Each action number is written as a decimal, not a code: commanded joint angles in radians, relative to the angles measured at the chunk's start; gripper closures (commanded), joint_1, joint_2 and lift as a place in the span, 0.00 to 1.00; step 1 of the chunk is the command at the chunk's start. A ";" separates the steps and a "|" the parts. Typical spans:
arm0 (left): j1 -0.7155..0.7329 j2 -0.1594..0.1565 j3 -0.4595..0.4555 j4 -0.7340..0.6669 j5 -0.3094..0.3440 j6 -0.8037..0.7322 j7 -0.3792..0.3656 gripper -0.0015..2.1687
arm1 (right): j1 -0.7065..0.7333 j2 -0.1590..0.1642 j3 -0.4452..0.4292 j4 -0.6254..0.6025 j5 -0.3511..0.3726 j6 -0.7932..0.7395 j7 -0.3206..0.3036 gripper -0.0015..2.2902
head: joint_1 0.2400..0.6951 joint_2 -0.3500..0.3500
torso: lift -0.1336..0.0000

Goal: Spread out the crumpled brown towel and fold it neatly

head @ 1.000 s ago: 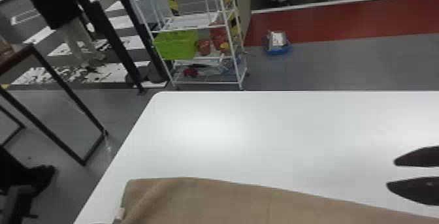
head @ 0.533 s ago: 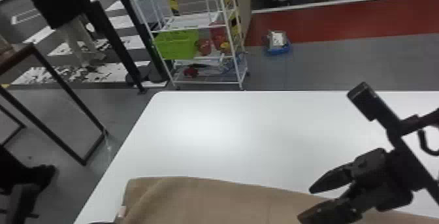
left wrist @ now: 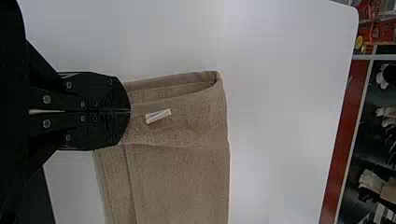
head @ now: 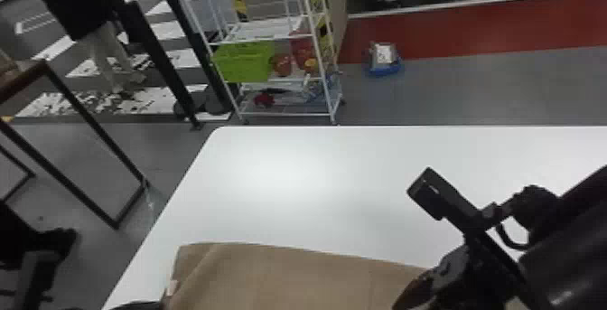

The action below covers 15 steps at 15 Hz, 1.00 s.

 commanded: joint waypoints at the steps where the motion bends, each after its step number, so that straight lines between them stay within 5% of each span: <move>1: -0.003 0.006 -0.002 0.005 0.001 -0.009 0.000 0.79 | -0.021 0.017 0.073 -0.001 0.079 -0.011 0.005 0.14 | 1.00 1.00 | 0.08; 6: -0.008 0.011 -0.001 0.010 0.003 -0.015 0.000 0.79 | -0.027 0.038 0.227 0.003 0.283 -0.069 0.005 0.14 | 1.00 1.00 | 0.08; 15: -0.009 0.011 -0.002 0.027 0.003 -0.030 -0.002 0.79 | -0.017 0.049 0.383 -0.002 0.527 -0.140 0.005 0.15 | 1.00 1.00 | 0.08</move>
